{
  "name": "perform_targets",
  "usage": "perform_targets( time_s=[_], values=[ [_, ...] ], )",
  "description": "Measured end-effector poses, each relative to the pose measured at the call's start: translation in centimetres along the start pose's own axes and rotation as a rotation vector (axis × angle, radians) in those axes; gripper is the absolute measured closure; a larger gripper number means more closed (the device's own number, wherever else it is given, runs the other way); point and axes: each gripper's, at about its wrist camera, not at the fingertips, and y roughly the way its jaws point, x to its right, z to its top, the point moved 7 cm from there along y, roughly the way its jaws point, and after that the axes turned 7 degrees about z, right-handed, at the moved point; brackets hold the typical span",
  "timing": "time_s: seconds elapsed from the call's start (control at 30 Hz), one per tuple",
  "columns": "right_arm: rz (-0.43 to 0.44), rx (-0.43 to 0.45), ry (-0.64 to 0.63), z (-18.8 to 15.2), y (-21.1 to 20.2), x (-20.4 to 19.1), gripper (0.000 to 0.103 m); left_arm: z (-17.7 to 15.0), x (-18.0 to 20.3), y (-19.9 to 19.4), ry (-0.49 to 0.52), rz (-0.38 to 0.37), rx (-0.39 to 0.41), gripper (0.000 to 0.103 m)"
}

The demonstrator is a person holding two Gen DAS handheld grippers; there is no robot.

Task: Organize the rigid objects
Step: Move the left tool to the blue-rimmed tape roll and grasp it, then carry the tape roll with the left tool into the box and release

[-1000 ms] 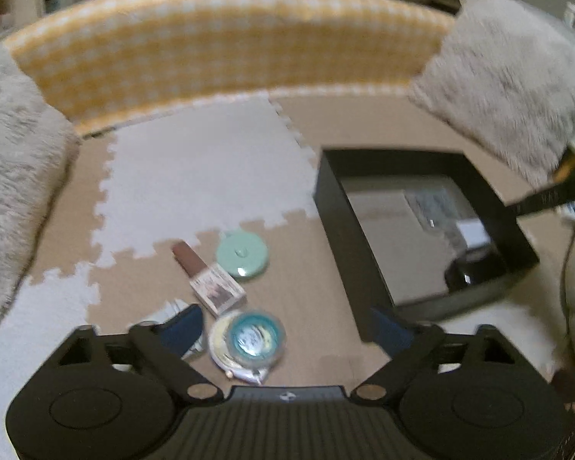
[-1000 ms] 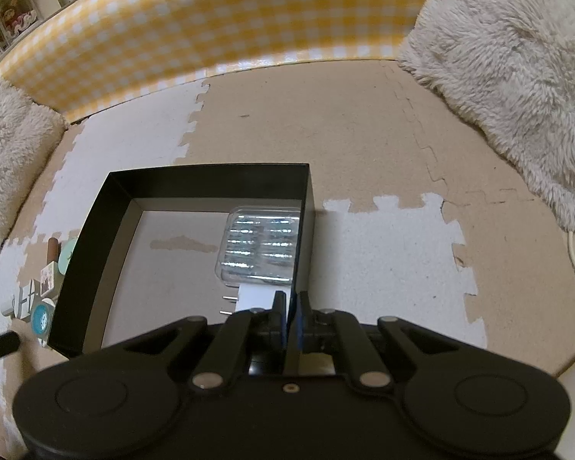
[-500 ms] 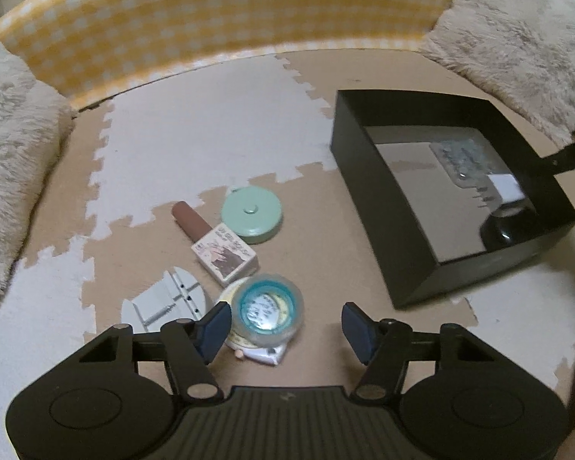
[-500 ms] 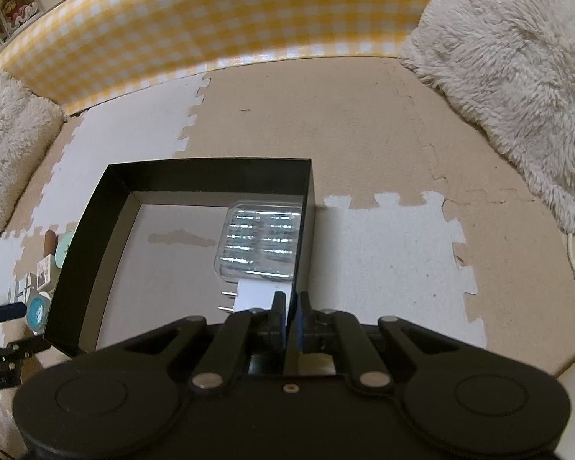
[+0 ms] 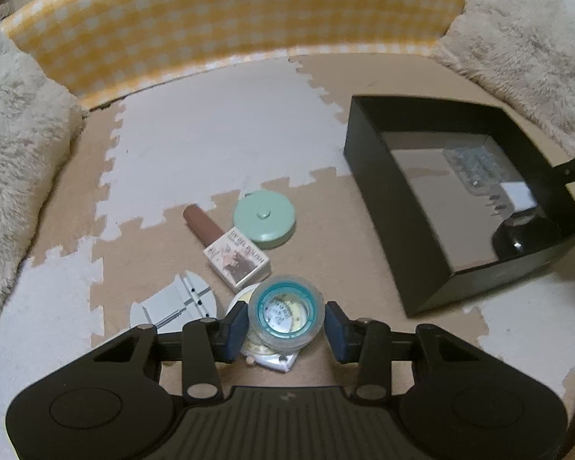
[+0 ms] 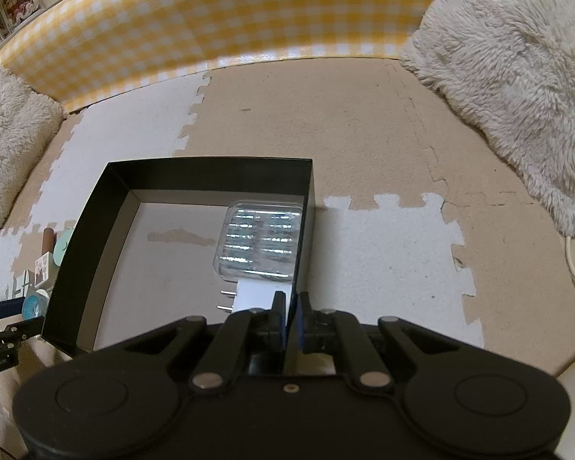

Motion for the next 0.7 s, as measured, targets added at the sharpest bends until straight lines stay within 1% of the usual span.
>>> perform_targets(
  time_s=[0.13, 0.23, 0.3, 0.4, 0.53, 0.7],
  values=[
    [-0.001, 0.0, -0.001, 0.0, 0.0, 0.0, 0.097, 1.1, 0.6, -1.8, -0.019, -0.036, 0.063, 0.059],
    [-0.001, 0.0, 0.0, 0.0, 0.0, 0.0, 0.097, 2.1, 1.8, -3.4, -0.028, -0.095, 0.116, 0.059],
    [0.0, 0.0, 0.002, 0.0, 0.0, 0.0, 0.097, 2.6, 3.1, -4.6, -0.022, -0.145, 0.152, 0.059],
    [-0.001, 0.0, 0.001, 0.0, 0.0, 0.0, 0.097, 3.4, 5.7, -5.8, -0.01, -0.21, 0.185, 0.059],
    [-0.005, -0.001, -0.003, 0.0, 0.0, -0.1, 0.097, 4.2, 9.0, -5.3, 0.033, -0.259, 0.186, 0.059],
    [-0.005, 0.0, -0.004, 0.0, 0.0, -0.1, 0.097, 4.4, 11.9, -3.7, 0.102, -0.27, 0.174, 0.059]
  ],
)
